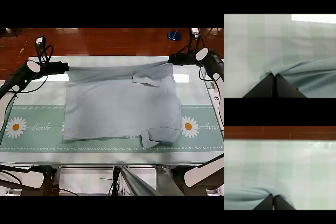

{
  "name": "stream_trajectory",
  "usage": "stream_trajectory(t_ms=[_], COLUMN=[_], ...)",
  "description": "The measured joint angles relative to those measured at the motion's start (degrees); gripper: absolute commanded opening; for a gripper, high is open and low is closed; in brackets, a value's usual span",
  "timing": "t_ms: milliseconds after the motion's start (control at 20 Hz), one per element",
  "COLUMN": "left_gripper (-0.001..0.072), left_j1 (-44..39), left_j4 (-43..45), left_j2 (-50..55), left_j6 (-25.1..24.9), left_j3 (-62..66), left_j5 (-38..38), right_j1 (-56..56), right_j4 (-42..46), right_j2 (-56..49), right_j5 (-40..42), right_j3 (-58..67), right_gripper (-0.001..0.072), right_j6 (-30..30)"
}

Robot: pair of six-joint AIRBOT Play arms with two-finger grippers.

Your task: Fold the shirts.

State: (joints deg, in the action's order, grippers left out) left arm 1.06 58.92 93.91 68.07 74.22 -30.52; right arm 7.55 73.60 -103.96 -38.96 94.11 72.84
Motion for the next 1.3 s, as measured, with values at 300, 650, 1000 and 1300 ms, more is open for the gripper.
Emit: stream_trajectory(t_ms=[300,650,1000,1300], left_gripper=[0.0019,0.002,0.0056,0.0329], left_j1=[2.9,4.3,4.4,8.2], left_j4=[0.2,0.3,0.6,0.6], left_j2=[-1.3,-0.9,2.1,1.9], left_j6=[3.3,5.8,6.1,5.6], left_j3=[1.3,1.5,1.5,5.9], left_j5=[-20.1,-25.9,-28.3,-36.7], right_j1=[0.1,0.0,0.0,1.2], right_j4=[7.3,9.2,13.2,17.0], right_j2=[5.0,0.9,-2.1,2.3], right_j5=[-19.2,-30.3,-31.8,-32.1], right_j3=[0.0,0.0,-0.1,0.6], right_gripper=[0.0018,0.0018,0.0139,0.0446], right_j6=[2.5,3.7,5.2,5.3])
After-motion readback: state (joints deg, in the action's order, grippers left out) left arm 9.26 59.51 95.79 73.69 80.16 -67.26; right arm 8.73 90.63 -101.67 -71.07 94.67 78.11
